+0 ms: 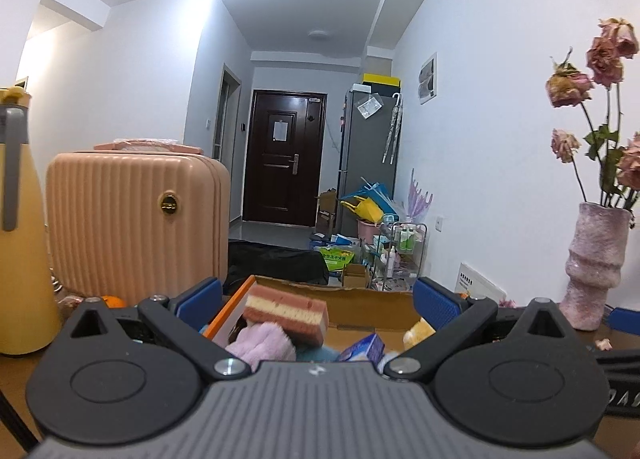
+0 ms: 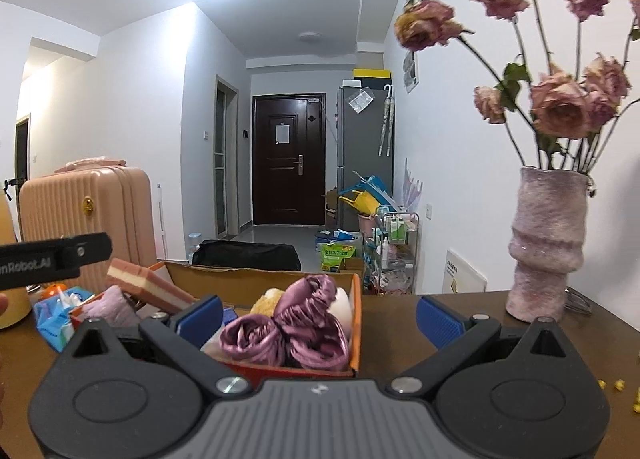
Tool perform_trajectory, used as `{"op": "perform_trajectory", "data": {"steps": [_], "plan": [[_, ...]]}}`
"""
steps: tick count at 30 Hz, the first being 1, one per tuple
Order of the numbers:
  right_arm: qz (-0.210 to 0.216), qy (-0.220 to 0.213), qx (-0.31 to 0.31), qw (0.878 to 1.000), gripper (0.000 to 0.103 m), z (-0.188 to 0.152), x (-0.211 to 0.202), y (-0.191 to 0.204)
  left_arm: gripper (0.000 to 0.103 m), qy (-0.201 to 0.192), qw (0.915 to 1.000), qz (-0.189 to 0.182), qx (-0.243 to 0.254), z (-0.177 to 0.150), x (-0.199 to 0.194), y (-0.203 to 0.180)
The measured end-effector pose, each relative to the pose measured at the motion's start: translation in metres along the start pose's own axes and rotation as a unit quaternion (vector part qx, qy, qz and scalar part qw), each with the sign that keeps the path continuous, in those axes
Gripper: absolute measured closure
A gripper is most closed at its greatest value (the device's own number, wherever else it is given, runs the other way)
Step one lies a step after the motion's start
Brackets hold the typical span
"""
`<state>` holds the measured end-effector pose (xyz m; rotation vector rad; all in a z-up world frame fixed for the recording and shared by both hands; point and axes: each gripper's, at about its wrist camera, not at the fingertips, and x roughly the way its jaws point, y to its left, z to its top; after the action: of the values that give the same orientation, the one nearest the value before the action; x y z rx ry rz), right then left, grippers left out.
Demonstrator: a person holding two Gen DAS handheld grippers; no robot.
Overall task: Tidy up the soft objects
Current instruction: 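Withdraw both grippers from the box back over the table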
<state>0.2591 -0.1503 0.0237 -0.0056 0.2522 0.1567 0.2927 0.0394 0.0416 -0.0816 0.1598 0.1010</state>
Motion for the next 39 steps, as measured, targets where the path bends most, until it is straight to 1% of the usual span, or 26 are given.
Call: {"op": "perform_trajectory", "data": {"steps": [10,15,20,27,32,39], "plan": [[0.000,-0.006,-0.004,1.000,0.000,-0.011,-0.074,0.000,0.000,0.010,0.9998,-0.008,0.017,-0.014,-0.067,0.010],[0.009,-0.011,-0.001,1.000,0.000,-0.019,-0.115,0.002,0.000,0.002,0.9991,-0.017,0.038,-0.023,-0.108,0.007],[0.016,-0.014,0.004,1.000,0.000,-0.033,-0.160,0.003,0.000,-0.003,0.9982,-0.033,0.050,-0.031,-0.153,0.005],[0.020,-0.004,0.006,1.000,0.000,-0.059,-0.217,0.002,0.000,0.002,0.9968,-0.048,0.063,-0.052,-0.213,0.004],[0.021,0.002,0.000,1.000,0.000,-0.070,-0.246,0.005,0.000,-0.002,0.9965,-0.051,0.066,-0.068,-0.251,0.007],[0.022,-0.004,-0.007,1.000,0.000,-0.074,-0.275,0.011,0.000,0.004,0.9967,-0.053,0.060,-0.078,-0.277,0.011]]}}
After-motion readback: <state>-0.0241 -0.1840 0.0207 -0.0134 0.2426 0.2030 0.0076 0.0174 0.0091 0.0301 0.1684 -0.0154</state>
